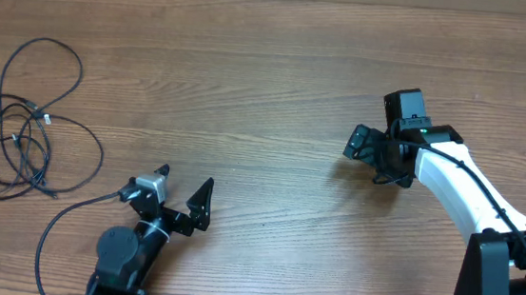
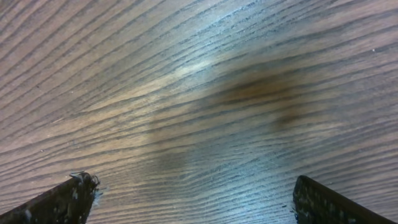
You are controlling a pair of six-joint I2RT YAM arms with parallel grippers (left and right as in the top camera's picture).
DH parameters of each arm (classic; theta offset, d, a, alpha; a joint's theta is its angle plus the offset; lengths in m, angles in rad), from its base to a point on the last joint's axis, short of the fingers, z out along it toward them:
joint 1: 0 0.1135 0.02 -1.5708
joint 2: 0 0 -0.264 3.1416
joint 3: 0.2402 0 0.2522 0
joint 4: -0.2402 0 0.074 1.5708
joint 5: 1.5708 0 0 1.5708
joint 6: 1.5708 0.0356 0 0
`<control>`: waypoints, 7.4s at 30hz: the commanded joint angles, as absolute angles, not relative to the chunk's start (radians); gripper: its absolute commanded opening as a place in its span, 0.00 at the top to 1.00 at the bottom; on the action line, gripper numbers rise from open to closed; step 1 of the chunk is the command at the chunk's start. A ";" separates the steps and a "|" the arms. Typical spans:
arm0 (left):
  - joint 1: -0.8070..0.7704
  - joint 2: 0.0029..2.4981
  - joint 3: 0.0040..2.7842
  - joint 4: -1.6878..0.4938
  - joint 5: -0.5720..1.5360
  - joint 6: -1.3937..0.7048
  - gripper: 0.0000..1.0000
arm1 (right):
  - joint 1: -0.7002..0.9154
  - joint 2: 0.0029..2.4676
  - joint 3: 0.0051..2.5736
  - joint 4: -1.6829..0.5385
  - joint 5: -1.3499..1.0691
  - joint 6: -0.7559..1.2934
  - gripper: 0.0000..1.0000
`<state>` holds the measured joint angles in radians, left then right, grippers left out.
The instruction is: Untangle cables
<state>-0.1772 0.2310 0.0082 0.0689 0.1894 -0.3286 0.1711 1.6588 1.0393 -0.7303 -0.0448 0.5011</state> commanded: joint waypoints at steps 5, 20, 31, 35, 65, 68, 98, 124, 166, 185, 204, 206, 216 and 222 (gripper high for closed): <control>-0.177 0.024 0.005 -0.067 0.138 -0.222 0.01 | 0.171 1.663 1.033 -0.727 -0.035 0.509 0.00; -0.141 0.003 0.005 -0.068 0.128 -0.203 0.00 | 0.171 1.663 1.033 -0.727 -0.035 0.509 0.00; -0.138 0.003 0.005 -0.067 0.123 -0.202 0.01 | 0.171 1.663 1.033 -0.727 -0.035 0.509 0.00; -0.138 0.004 0.005 -0.067 0.123 -0.202 0.00 | 0.171 1.663 1.033 -0.727 -0.035 0.509 0.00; -0.138 0.004 0.005 -0.067 0.123 -0.202 0.00 | 0.171 1.663 1.033 -0.727 -0.035 0.509 0.00; -0.138 0.004 0.005 -0.067 0.123 -0.202 0.00 | 0.171 1.666 1.033 -0.727 -0.035 0.509 0.00; -0.138 0.004 0.005 -0.067 0.123 -0.202 0.00 | 0.173 1.051 1.033 -0.728 -0.035 0.509 0.00; -0.138 0.004 0.005 -0.067 0.123 -0.202 0.00 | 0.173 0.622 1.033 -0.838 -0.035 0.509 0.00; -0.138 0.004 0.005 -0.067 0.123 -0.202 0.00 | 0.173 0.091 0.719 -1.199 -0.035 0.509 0.00; -0.138 0.004 0.005 -0.067 0.123 -0.202 0.01 | 0.172 0.003 0.491 -0.641 -0.046 0.509 0.00; -0.138 0.004 0.005 -0.067 0.123 -0.202 0.00 | 0.174 0.003 0.005 -0.018 -0.044 0.509 0.00; -0.138 0.004 0.005 -0.067 0.123 -0.202 0.00 | 0.175 0.003 0.007 -0.064 -0.044 0.509 0.00; -0.138 0.004 0.005 -0.067 0.123 -0.202 0.01 | 0.175 0.003 0.007 -0.081 -0.045 0.509 0.00; -0.138 0.004 0.005 -0.067 0.123 -0.202 0.00 | 0.175 0.003 0.007 -0.081 -0.045 0.509 0.00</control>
